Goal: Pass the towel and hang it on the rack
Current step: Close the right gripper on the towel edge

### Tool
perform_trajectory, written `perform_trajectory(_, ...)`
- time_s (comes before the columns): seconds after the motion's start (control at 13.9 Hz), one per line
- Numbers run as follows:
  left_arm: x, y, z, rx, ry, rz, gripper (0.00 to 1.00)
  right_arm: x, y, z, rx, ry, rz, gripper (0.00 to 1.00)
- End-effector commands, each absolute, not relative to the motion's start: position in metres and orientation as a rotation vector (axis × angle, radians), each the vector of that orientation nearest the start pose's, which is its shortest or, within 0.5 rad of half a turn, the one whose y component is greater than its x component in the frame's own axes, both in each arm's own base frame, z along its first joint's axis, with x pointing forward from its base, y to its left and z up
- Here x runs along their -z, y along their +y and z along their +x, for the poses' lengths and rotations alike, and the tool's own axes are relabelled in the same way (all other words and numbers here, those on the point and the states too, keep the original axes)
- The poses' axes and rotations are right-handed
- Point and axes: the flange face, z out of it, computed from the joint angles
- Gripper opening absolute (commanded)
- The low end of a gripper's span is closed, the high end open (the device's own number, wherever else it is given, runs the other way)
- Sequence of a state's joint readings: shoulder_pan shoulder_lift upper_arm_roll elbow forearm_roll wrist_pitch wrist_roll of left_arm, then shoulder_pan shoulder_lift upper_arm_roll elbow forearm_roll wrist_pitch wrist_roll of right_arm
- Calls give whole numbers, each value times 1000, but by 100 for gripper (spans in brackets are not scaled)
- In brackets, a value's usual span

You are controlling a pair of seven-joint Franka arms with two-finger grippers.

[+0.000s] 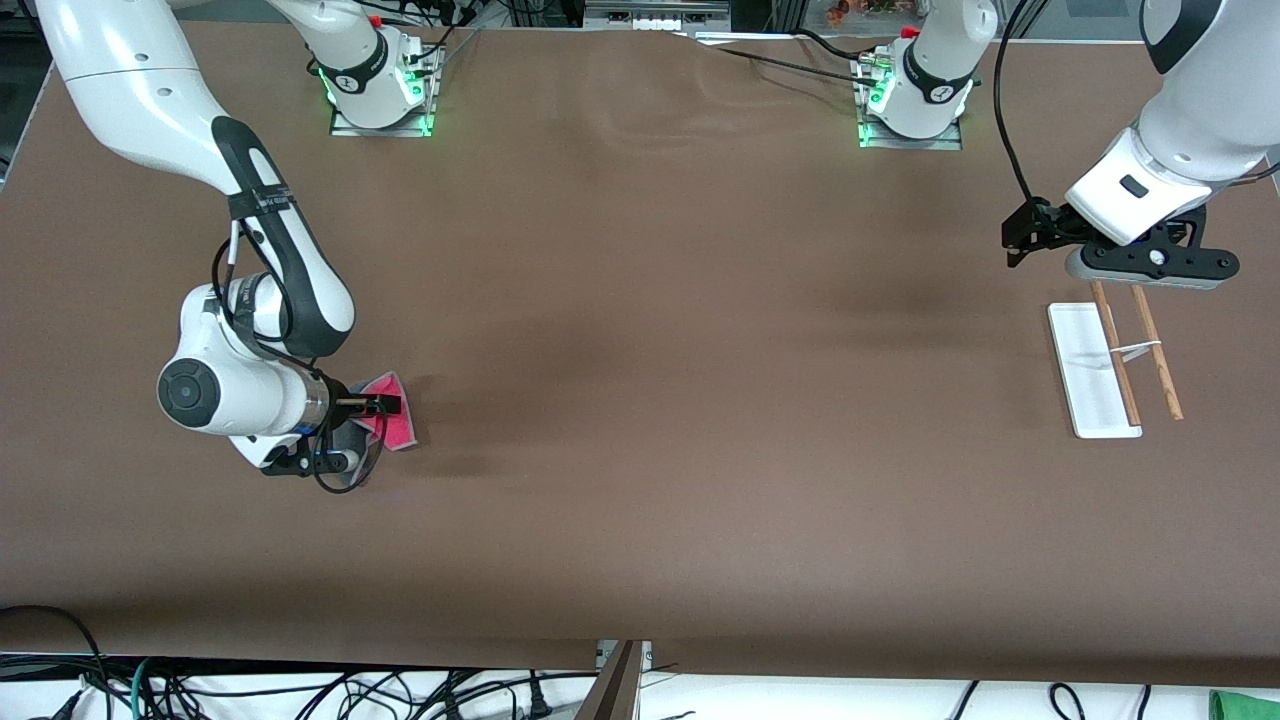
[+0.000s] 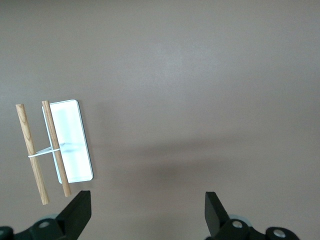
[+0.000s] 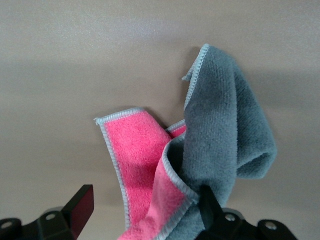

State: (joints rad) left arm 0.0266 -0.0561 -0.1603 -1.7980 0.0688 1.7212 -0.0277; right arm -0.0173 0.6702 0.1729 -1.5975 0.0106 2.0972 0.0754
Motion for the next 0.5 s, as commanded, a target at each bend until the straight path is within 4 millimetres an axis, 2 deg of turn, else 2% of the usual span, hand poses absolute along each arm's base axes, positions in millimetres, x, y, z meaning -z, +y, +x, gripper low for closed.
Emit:
perform_trajectory(0.0,-561,-68,540,-65,192,-3059,100,-235,97,669,-269,-52,-3020,90)
perform_trajectory(0.43,-552,-71,544,-98,207,-3057,100,-246,95,667,-285,-62,-3022,89)
